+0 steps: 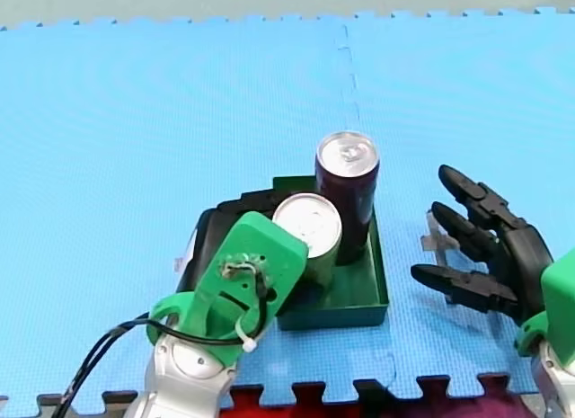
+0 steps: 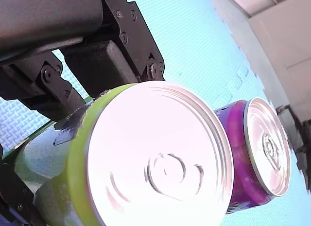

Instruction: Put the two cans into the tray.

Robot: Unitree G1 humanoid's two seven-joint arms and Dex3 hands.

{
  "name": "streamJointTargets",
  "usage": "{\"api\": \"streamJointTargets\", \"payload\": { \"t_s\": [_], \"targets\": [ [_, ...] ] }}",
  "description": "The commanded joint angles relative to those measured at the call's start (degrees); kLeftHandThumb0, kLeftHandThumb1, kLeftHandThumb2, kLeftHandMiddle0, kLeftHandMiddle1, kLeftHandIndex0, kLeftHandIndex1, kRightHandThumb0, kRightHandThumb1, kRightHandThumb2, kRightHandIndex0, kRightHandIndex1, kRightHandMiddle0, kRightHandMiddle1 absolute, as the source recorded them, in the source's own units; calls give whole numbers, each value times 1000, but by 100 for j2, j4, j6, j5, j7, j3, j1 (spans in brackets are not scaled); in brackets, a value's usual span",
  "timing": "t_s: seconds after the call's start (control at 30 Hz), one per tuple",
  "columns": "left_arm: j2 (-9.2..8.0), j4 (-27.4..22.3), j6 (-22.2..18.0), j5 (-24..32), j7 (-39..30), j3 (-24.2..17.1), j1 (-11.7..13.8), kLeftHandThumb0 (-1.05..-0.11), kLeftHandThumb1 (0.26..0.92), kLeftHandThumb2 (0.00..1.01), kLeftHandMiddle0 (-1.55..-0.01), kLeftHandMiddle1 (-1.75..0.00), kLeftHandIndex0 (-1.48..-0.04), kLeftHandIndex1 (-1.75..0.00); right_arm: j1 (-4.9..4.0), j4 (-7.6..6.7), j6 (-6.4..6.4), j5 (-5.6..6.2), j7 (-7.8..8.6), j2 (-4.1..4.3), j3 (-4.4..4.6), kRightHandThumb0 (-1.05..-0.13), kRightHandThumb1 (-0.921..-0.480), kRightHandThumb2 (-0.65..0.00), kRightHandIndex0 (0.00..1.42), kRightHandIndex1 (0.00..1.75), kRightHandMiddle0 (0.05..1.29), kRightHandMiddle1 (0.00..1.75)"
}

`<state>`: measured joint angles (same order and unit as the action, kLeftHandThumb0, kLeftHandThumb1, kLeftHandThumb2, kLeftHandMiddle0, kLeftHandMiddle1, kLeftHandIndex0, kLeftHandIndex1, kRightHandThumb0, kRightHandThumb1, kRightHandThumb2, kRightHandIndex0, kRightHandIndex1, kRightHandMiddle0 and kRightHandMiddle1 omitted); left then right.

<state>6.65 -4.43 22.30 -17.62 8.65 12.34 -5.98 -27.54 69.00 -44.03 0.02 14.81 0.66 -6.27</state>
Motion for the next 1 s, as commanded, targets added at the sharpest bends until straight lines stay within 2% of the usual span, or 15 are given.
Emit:
{"api": "streamJointTargets", "payload": {
  "t_s": [0.0, 0.23, 0.57, 0.63, 0.7, 0.73, 0.8, 0.83, 0.9, 0.93, 0.97],
  "targets": [
    [-11, -9, 64, 40, -30, -37, -24, -375, 722, 0, -1417, -5, -1291, 0, 10, -35, -12, 44, 12, 42, -18, -794, -678, -1, 404, 1, 353, 0],
    [-36, 52, 149, 177, -161, -106, -89, -375, 720, 0, -1422, -5, -1287, 0, 10, -46, 3, 55, 36, 55, -25, -802, -680, -1, 404, 1, 350, 0],
    [-170, -40, 631, 520, -663, -208, -223, -369, 715, 0, -1434, -6, -1288, -1, 1, -59, 29, 94, 75, 66, -27, -797, -675, 0, 406, 1, 346, 0],
    [-154, -53, 740, 638, -727, -273, -256, -369, 712, 0, -1432, -5, -1189, 0, 3, -64, 24, 100, 83, 69, -27, -795, -675, 0, 406, 1, 345, 0],
    [-171, -88, 823, 718, -792, -295, -271, -376, 704, 0, -1354, -1, -1052, 1, 8, -71, 18, 104, 91, 73, -28, -794, -674, 0, 406, 1, 344, 0],
    [-202, -110, 853, 734, -831, -281, -276, -403, 686, 0, -1300, -1, -970, 0, 11, -75, 16, 107, 95, 76, -28, -794, -674, 0, 406, 1, 344, 0],
    [-315, -171, 914, 732, -948, -229, -279, -636, 675, 1, -1017, -1, -753, 0, 16, -85, 12, 109, 100, 82, -28, -796, -677, -1, 406, 0, 344, 0],
    [-399, -246, 949, 740, -1047, -200, -258, -688, 674, 1, -948, 0, -698, 0, 17, -90, 12, 110, 99, 84, -28, -798, -678, -2, 406, 0, 344, 0],
    [-635, -443, 904, 708, -1267, -98, -157, -821, 711, 14, -770, 0, -507, 1, 15, -89, 19, 109, 96, 90, -30, -804, -680, -2, 406, 0, 344, 0],
    [-735, -523, 868, 690, -1354, -52, -109, -874, 730, 17, -634, 0, -365, 1, 13, -88, 22, 107, 93, 92, -29, -806, -680, -2, 406, 0, 344, 0],
    [-827, -589, 819, 683, -1441, -10, -67, -895, 737, 17, -575, 0, -312, 0, 13, -87, 22, 102, 87, 95, -26, -807, -680, -2, 406, 0, 345, 0]
  ]
}}
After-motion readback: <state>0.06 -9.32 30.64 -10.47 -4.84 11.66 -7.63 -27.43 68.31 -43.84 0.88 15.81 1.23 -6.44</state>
